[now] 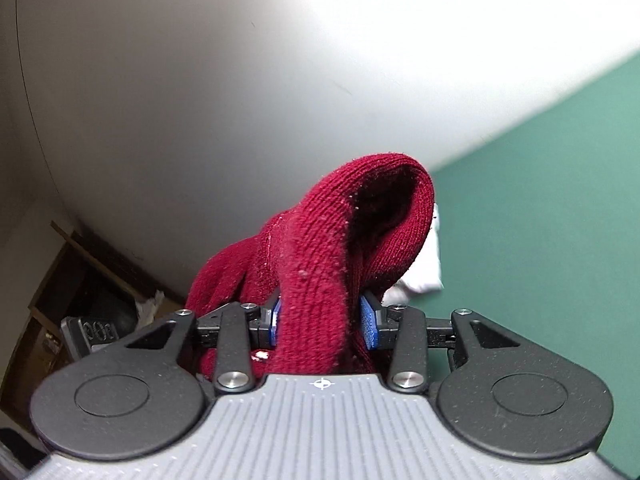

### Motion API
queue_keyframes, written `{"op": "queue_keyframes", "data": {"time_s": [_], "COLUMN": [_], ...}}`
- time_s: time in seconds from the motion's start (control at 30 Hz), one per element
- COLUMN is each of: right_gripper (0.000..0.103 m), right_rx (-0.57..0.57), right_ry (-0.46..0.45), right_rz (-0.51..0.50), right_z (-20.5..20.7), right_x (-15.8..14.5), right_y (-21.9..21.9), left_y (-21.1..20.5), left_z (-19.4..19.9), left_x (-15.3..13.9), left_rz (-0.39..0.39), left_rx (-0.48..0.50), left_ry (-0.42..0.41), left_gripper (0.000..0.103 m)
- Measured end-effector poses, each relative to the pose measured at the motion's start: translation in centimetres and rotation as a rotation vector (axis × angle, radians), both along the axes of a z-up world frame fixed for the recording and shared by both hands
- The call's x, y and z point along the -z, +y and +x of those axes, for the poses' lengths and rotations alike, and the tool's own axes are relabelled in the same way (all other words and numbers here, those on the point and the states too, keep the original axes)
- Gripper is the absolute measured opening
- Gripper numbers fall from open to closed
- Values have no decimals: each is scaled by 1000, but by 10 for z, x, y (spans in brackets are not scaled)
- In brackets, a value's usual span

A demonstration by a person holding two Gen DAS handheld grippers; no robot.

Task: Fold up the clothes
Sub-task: 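Grasp the sweater bundle again with both grippers and lift it, then set the sweater bundle on top of the white cloth and open both grippers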

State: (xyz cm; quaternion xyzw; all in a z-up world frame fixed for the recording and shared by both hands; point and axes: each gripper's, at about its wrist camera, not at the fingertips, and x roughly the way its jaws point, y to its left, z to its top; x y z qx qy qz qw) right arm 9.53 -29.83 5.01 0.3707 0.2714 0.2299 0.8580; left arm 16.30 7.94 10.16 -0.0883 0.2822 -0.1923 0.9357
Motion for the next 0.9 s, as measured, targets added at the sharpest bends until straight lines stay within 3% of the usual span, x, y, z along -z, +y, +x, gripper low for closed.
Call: {"op": "queue_keyframes", "data": {"time_s": [0.13, 0.27, 0.4, 0.53, 0.6, 0.67, 0.73, 0.83, 0.9], "right_gripper": [40, 40, 40, 40, 41, 45, 57, 58, 58], "right_rx": [18, 44, 66, 77, 88, 103, 112, 94, 113], "right_ry": [-86, -91, 9, 121, 135, 144, 160, 123, 61], "right_rz": [-21, 9, 4, -48, -54, -53, -70, -134, -203], "right_z": [62, 110, 144, 168, 172, 175, 176, 168, 157], "right_x": [-17, -1, 46, 94, 111, 122, 126, 118, 104], "right_y": [41, 70, 85, 87, 82, 76, 72, 70, 65], "left_y": [29, 47, 67, 78, 85, 92, 98, 110, 123], "left_z": [51, 97, 136, 158, 160, 160, 158, 143, 125], "left_x": [-25, -9, 44, 108, 125, 130, 131, 122, 110], "left_rz": [60, 88, 58, 89, 93, 91, 91, 102, 108], "left_rx": [-38, -64, -61, -56, -57, -34, -5, 34, 48], "left_ry": [-44, -9, 123, 245, 235, 210, 181, 124, 66], "left_gripper": [47, 47, 47, 51, 71, 80, 82, 83, 89]}}
